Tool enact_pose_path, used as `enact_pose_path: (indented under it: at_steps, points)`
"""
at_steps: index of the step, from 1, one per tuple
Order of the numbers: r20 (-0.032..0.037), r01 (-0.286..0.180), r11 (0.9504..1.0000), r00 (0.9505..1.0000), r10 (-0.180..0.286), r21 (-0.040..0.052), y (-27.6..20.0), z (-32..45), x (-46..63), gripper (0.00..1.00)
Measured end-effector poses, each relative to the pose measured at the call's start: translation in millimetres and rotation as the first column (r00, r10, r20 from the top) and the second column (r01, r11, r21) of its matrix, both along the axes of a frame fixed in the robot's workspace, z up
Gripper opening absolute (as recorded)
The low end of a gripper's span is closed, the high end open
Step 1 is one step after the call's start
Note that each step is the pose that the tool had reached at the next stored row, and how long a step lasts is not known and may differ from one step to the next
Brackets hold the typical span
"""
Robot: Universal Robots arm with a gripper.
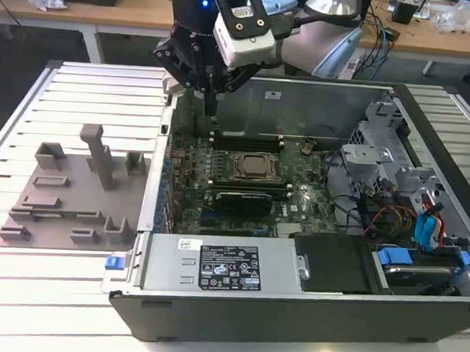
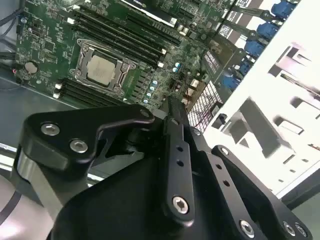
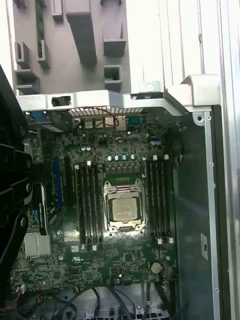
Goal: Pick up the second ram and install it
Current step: 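Reach for the second ram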
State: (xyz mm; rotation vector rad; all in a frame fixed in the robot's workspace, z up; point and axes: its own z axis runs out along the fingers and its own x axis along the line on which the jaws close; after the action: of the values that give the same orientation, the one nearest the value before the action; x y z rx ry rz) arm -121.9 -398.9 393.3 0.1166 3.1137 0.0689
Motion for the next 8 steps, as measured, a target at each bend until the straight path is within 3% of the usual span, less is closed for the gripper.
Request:
enact_pose_path:
  at_steps: [1,4,8]
  points:
    - [0.0001,0.0,1.0,1.0,0.0,0.0001,0.0,0.0,-0.2,0.1]
    - [0.0004,0.0,1.0,1.0,0.0,0.0,0.0,0.0,-20.5,0.1]
    - [0.0005,0.0,1.0,1.0,0.0,0.0,0.0,0.0,-32.2,0.1]
